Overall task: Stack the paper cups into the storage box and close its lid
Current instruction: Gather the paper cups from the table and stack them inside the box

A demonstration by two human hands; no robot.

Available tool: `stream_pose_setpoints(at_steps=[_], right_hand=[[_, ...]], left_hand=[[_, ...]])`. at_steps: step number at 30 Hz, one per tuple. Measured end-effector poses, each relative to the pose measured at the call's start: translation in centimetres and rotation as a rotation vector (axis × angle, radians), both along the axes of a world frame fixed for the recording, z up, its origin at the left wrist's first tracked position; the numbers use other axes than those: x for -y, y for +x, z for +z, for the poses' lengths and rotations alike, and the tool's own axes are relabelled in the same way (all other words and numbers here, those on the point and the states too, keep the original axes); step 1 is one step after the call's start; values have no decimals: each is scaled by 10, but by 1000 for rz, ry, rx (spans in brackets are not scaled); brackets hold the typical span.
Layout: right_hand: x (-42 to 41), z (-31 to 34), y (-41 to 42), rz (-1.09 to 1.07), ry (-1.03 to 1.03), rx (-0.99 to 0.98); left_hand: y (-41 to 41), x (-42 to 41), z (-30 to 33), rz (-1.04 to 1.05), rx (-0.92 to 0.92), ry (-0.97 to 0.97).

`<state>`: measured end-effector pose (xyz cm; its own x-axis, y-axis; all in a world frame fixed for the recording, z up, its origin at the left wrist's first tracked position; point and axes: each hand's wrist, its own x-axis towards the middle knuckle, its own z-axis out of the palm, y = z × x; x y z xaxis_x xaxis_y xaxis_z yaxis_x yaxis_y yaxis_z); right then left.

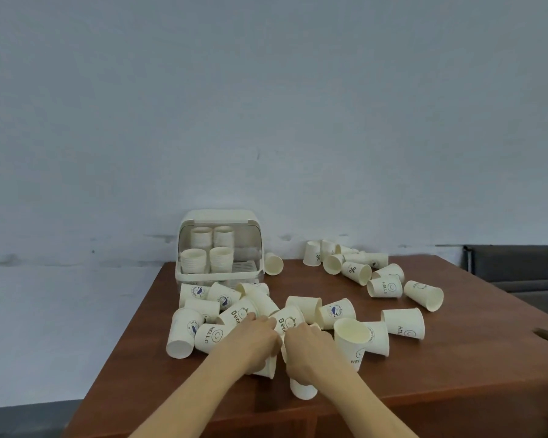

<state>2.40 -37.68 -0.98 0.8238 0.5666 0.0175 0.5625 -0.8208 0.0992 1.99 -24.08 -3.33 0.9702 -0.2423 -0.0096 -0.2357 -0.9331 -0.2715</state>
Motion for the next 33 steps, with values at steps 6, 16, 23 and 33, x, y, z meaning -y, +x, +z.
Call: stream_pose_setpoints(at_steps=[6, 16, 23, 33], right_hand=[[-1, 12, 9, 15, -1, 61], [-17, 63, 37, 15, 82, 189], [-32, 91, 70, 53, 113, 285], [-64, 95, 119, 65, 235, 272]], left_hand=[[6, 2, 12, 34, 5, 39], [13, -4, 43, 130, 38, -163], [24, -26, 64, 133, 117, -273], [56, -72, 81, 220, 324, -362]])
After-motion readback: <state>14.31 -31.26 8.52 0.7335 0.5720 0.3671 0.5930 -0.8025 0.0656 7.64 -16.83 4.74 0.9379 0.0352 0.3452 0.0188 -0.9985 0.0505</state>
